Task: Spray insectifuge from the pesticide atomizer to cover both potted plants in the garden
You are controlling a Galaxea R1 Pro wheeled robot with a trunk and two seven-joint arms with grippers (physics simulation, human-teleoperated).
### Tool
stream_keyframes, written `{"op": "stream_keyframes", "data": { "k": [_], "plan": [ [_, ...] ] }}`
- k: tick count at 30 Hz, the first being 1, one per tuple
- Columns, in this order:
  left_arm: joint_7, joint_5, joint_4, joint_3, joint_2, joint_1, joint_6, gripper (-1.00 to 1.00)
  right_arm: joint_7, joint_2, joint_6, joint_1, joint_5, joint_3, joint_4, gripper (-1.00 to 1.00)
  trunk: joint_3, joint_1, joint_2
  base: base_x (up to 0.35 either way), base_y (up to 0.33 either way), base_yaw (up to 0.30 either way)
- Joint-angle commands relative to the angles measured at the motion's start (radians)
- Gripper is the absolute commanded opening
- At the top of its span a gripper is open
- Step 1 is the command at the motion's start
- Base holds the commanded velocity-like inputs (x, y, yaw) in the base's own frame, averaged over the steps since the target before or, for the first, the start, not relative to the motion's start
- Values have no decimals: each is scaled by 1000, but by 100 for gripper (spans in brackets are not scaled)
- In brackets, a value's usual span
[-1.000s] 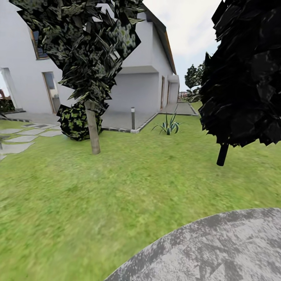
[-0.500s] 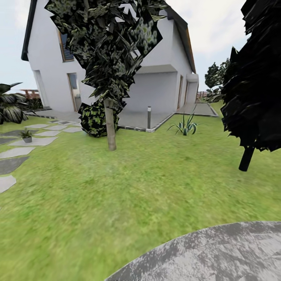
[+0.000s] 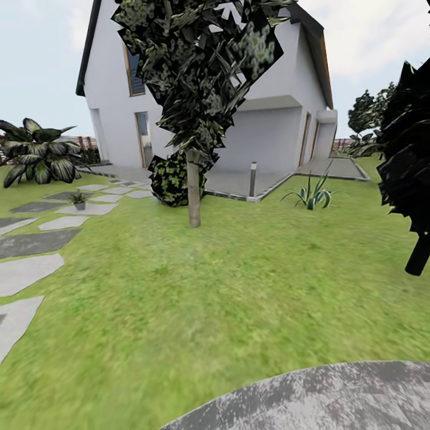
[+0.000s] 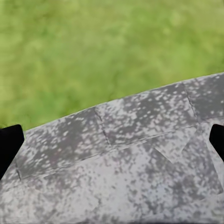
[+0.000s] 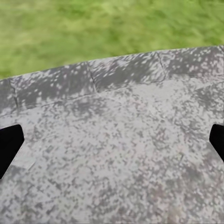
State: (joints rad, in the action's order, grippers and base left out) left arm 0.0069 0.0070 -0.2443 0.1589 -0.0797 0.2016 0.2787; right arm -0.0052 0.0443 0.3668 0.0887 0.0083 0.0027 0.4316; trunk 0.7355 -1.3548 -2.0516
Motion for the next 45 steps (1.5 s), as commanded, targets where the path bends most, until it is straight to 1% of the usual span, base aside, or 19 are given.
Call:
{"op": "stream_keyframes", "data": {
  "k": [1,9,13,20,27,45],
  "plan": [
    [1,1,1,1,0,1,4,100,0,0,3,0,1,0,0,100,2,0,0,0,0,263],
    [2,1,2,1,-1,1,4,100,0,0,2,0,1,0,-1,100,9,0,0,4,0,257],
    [2,1,3,1,-1,1,4,100,0,0,2,0,1,0,-1,100,13,0,0,161,59,254],
    [2,1,3,2,-2,0,4,100,0,0,2,0,1,0,-1,100,19,0,0,271,144,253],
    [2,1,3,12,-3,1,4,100,0,0,2,0,1,0,-1,100,26,0,0,297,152,253],
    [2,-1,5,14,-3,1,4,100,1,-1,3,0,4,2,1,100,43,0,0,308,126,252]
  ]
}}
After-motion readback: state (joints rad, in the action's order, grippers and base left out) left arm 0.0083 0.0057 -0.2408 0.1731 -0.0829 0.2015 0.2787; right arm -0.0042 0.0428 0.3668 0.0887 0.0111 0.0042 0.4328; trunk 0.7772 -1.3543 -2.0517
